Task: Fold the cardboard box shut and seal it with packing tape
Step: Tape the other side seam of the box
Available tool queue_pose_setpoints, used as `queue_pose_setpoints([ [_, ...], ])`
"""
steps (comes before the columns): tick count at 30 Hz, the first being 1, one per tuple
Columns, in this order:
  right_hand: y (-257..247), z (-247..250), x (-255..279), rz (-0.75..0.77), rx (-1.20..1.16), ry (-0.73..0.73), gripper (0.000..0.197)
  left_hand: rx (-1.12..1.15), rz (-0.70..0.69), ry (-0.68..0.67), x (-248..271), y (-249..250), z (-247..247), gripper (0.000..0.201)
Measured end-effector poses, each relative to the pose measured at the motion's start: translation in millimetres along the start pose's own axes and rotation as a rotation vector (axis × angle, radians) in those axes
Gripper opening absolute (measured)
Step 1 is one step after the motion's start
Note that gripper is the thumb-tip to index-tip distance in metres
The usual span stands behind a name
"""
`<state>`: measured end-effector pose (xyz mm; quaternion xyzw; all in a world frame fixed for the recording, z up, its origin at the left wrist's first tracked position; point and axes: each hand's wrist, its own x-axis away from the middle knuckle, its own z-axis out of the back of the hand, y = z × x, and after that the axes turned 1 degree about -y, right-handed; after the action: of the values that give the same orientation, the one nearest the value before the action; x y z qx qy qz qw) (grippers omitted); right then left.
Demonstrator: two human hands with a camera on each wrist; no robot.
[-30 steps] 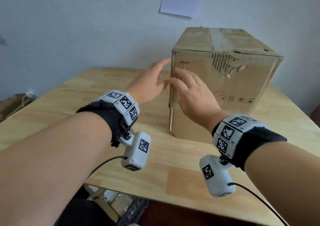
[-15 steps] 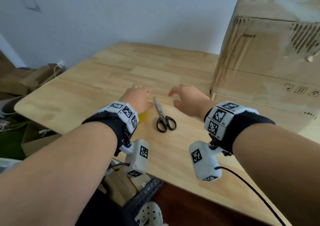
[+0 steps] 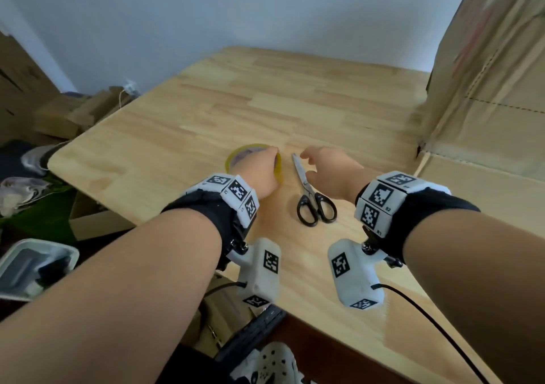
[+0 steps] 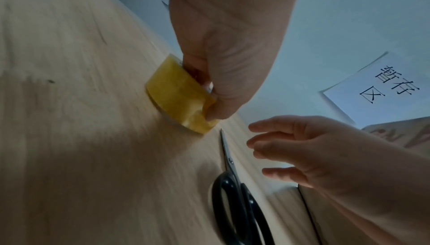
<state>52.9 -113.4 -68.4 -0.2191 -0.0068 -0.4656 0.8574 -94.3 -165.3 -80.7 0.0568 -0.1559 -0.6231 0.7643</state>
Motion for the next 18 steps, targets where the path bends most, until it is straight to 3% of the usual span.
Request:
queue_pose_setpoints([
  [2,-2,1,-2,-0.017,-0.047,0.009,0.045,0.071,-0.024,0.069,-4,-2,1,0.044],
  [6,0,3,-8,-0.029,-0.177,0.037,0.053,0.304,-0.066,0.075,-1,8,15,0.056],
  [12,1,29,4,0.008,-0.370,0.067,0.071,0.267,-0.136,0.138,9,32,38,0.028],
  [18,-1,54,29,0.022,-0.570,0.244,0.047,0.254,-0.174,0.200,30,62,62,0.027],
])
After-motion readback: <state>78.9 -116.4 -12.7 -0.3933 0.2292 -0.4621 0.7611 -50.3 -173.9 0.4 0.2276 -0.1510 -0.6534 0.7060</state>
